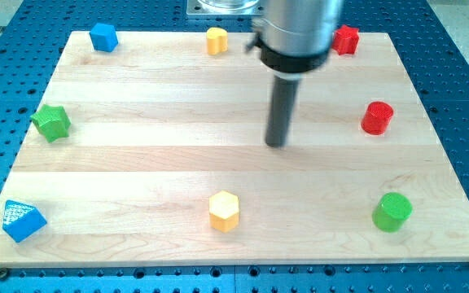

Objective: Slide the cube to the bottom left side of the heart

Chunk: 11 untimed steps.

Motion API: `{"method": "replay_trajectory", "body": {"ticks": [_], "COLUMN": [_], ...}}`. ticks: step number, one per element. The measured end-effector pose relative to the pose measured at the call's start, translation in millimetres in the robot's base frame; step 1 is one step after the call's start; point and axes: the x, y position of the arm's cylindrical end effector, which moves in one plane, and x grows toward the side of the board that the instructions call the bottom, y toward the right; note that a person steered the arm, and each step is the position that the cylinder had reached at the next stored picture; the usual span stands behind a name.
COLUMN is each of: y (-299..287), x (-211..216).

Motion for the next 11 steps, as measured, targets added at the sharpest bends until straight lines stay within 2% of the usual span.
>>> {"method": "replay_trajectory", "body": {"ticks": [1,3,5,6,7,8,9,10,11], "y": [-77.6,-177.1,-343.6,-348.1,-323.0,-276.3,-231.2,-271.0,-286.2], "x": [-36.9,-106.4,-162.8,-209.4,-243.1,-225.1,-119.3,-100.7,-151.4]}}
